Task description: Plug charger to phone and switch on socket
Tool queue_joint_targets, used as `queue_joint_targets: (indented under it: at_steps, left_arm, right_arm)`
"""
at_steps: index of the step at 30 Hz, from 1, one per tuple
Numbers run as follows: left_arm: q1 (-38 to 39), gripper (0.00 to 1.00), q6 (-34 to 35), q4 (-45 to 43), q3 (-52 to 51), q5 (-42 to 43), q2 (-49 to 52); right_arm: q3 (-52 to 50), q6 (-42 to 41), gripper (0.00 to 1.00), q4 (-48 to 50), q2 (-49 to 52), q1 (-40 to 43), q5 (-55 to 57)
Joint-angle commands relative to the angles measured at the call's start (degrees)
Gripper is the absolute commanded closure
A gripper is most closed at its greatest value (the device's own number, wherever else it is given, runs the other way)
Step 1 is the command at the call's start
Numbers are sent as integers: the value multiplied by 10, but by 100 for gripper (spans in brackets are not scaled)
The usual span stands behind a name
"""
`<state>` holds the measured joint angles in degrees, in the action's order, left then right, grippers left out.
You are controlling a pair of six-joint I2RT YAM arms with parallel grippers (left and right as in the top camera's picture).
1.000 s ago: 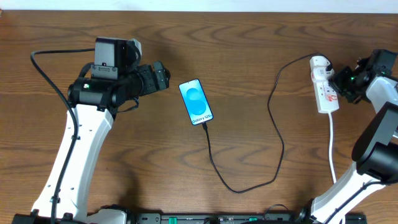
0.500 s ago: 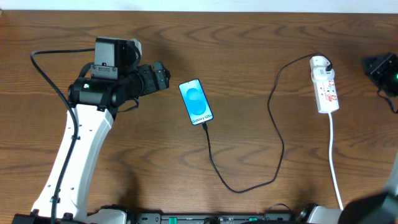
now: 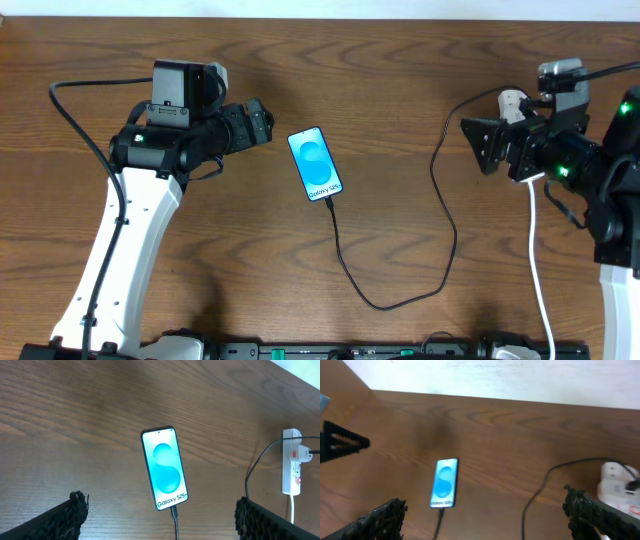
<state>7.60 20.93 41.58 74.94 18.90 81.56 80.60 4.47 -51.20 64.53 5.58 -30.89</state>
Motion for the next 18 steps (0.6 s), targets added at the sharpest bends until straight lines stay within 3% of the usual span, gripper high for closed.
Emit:
queue_joint_targets:
  at_steps: [1,18]
  left_arm:
    - [-3,5,-3,0,6,-8,-2]
    - [-3,5,-3,0,6,-8,-2]
  right_arm:
    - [1,18,1,-1,0,-5,36]
    - [0,18,1,10,-4,-8,37]
